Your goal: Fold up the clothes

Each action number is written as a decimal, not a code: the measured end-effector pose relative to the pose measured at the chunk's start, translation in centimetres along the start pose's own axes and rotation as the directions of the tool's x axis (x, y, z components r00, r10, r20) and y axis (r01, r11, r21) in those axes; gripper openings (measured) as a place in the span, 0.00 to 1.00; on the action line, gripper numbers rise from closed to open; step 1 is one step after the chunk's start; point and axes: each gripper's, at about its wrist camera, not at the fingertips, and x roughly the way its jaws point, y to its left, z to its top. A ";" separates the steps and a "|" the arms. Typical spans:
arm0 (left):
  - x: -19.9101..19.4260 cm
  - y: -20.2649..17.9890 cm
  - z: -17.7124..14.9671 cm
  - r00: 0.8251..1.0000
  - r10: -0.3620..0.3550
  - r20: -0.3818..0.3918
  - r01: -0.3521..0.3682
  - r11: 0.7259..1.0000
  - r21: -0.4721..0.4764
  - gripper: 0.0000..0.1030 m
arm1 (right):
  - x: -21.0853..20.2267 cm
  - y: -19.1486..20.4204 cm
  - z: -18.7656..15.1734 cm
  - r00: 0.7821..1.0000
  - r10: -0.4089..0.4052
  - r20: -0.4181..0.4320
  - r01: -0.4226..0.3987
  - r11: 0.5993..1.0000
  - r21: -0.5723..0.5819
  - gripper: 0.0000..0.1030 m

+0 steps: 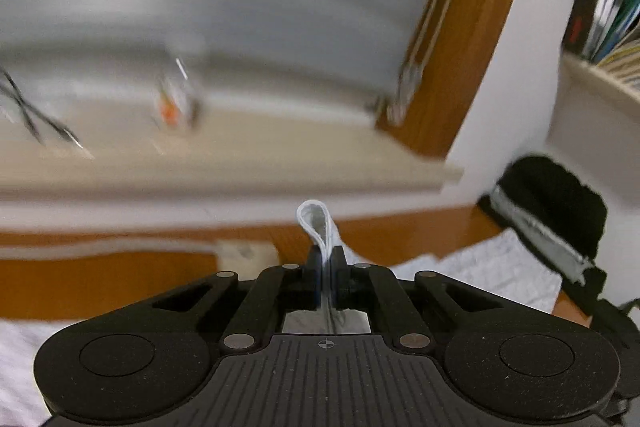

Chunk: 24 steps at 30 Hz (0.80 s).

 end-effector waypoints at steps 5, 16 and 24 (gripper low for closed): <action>-8.1 3.7 2.1 0.993 0.106 0.048 -0.108 0.994 0.030 0.04 | 4.4 5.8 4.3 0.991 0.117 0.058 -0.116 0.993 -0.021 0.07; -13.1 15.0 -2.2 0.965 0.263 -0.004 -0.262 0.960 -0.094 0.04 | 14.4 12.9 5.8 0.974 0.225 -0.007 -0.225 0.974 -0.011 0.07; -10.3 21.4 -8.2 0.831 0.532 -0.161 -0.553 0.821 -0.140 0.35 | 18.8 11.3 1.6 0.955 0.249 -0.160 -0.242 0.968 0.062 0.44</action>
